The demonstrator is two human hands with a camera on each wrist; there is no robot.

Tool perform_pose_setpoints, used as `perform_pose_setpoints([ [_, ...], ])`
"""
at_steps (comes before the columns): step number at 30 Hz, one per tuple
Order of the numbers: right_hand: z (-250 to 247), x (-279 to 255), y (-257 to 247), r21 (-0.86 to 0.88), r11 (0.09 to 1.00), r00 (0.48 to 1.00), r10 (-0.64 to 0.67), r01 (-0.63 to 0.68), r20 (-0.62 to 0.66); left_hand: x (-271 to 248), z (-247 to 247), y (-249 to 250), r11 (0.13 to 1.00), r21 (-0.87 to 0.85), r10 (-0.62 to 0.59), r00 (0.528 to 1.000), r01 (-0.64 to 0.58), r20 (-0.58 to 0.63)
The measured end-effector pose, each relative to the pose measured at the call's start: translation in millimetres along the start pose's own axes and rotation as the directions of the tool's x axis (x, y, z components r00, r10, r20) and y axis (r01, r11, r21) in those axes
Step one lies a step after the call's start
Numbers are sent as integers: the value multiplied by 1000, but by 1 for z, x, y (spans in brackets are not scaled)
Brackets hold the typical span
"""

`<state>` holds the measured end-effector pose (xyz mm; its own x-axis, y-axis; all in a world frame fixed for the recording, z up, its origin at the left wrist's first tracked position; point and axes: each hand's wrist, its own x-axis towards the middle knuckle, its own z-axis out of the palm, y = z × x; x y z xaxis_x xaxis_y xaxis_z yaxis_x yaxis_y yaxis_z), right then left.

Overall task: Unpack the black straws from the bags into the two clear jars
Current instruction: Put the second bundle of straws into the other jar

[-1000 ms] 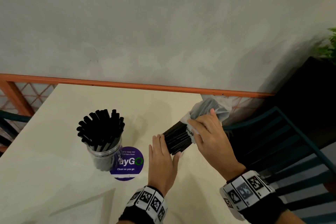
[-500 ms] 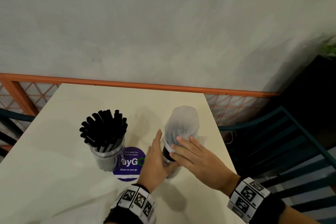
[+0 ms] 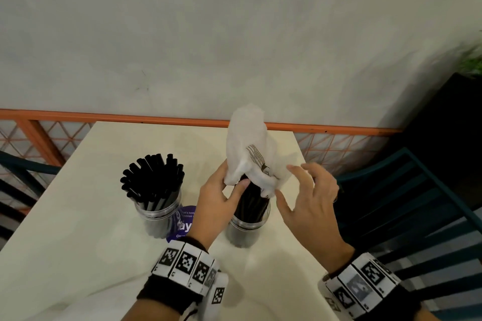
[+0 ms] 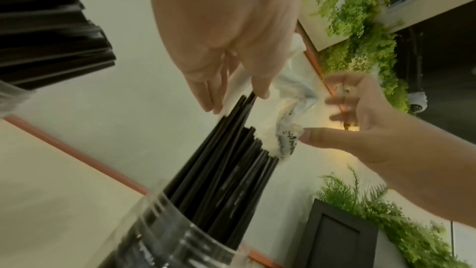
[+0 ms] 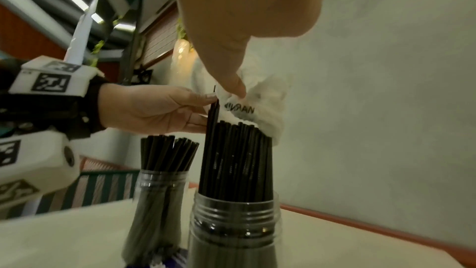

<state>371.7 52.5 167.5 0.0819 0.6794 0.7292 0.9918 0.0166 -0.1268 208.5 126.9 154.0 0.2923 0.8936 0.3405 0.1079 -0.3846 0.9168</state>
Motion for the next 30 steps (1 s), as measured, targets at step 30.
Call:
perform_pose_setpoints([
  [30,-42,-42,-58,577,625,846,316,-526,430,-146,-116,40,815,521,-19,910,254,-415],
])
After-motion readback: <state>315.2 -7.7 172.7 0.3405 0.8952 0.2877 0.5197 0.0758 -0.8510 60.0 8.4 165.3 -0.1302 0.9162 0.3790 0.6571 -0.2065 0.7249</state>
